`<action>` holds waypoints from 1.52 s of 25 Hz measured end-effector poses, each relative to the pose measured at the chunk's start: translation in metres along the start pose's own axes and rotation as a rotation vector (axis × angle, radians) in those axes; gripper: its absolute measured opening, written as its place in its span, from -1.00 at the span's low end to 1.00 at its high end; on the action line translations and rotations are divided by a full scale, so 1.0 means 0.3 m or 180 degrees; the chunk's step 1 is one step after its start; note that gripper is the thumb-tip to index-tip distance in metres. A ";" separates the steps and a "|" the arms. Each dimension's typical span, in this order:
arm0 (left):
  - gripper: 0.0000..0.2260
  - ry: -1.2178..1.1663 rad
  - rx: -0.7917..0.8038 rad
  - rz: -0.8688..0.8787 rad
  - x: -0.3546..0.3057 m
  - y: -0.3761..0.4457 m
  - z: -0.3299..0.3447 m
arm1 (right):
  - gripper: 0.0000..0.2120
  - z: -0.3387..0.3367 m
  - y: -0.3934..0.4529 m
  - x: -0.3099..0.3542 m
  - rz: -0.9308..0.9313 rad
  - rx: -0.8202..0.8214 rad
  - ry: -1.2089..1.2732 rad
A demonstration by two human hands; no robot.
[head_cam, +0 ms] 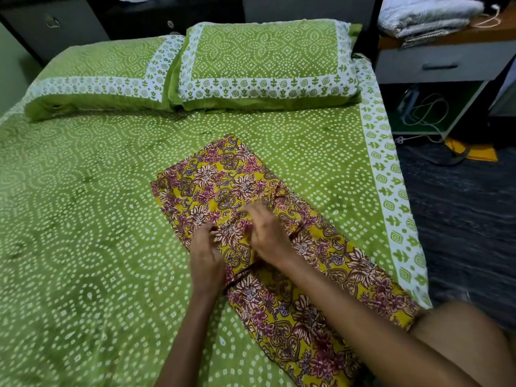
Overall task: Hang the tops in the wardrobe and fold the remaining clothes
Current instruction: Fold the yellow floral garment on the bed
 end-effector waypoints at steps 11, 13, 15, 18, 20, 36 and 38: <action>-0.08 0.2030 0.0544 -0.0026 0.136 -0.088 0.169 | -0.29 0.202 0.077 -0.321 0.0706 0.1369 -0.1433; -0.06 0.2080 0.0605 -0.0073 0.137 -0.091 0.171 | -0.23 0.174 0.062 -0.340 0.0874 0.1299 -0.1431; -0.03 0.2128 0.0615 -0.0074 0.132 -0.092 0.164 | -0.23 0.118 0.016 -0.360 0.0938 0.1185 -0.1559; 0.01 0.2249 0.0756 -0.0154 0.125 -0.076 0.160 | -0.28 0.026 -0.099 -0.400 0.0970 0.1168 -0.1591; 0.02 0.2255 0.0767 -0.0286 0.107 -0.088 0.159 | -0.29 -0.024 -0.188 -0.414 0.0965 0.1158 -0.1586; -0.27 0.1352 0.1960 0.2309 -0.135 -0.862 0.216 | -0.35 -0.391 -0.688 -0.453 0.0102 0.2817 -0.0392; -0.41 0.1159 0.1710 0.2120 -0.158 -0.864 0.208 | -0.21 -0.429 -0.714 -0.476 0.0138 0.2829 -0.0432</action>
Point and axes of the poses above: each hand's wrist, its own y-axis towards the middle knuckle, its own z-axis out of the palm, x = y × z, the point moved 9 cm from there along y, towards the middle knuckle, and after that the axes turned 6 degrees about -z, right-handed, at the moved point
